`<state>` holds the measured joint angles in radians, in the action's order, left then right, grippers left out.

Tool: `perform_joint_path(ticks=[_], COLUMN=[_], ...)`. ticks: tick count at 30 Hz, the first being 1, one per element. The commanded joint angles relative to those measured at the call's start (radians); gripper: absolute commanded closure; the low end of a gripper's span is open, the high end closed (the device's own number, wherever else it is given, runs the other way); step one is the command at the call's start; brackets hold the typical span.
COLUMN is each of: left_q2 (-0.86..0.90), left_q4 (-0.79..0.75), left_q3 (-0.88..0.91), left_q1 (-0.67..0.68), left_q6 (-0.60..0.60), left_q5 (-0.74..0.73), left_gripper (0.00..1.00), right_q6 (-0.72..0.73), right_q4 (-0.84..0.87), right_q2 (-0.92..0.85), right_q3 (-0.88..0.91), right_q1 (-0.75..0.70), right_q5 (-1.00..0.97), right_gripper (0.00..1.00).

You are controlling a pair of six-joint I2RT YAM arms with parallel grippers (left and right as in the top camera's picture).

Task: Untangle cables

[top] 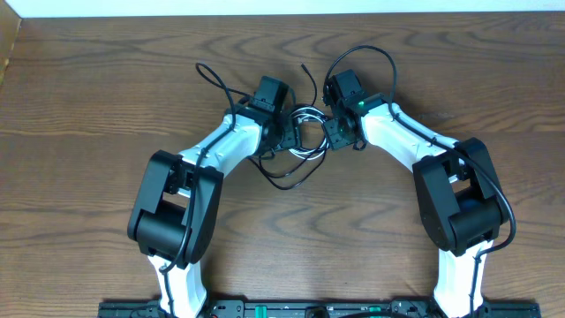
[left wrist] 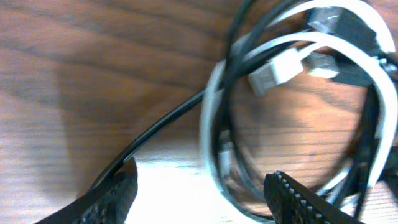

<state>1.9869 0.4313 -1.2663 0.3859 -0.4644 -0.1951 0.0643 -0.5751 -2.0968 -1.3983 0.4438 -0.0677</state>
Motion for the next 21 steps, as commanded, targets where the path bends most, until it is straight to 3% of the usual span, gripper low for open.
perform_joint_path(ticks=[1, 11, 21], left_q2=[0.058, 0.060, 0.118], left_q4=[0.062, 0.080, 0.169], left_q3=[-0.002, -0.017, -0.045], left_q1=[-0.014, -0.014, -0.012], left_q6=[0.026, 0.027, 0.106], left_q5=[0.084, 0.132, 0.304], left_gripper=[0.29, 0.29, 0.32], right_q6=[-0.003, -0.022, -0.103], right_q4=[-0.025, -0.023, -0.031], right_q2=[-0.131, -0.131, -0.131], right_q3=[0.082, 0.082, 0.082], right_q1=[0.002, 0.005, 0.038], right_q5=[-0.038, -0.027, 0.031], right_gripper=[0.37, 0.34, 0.31])
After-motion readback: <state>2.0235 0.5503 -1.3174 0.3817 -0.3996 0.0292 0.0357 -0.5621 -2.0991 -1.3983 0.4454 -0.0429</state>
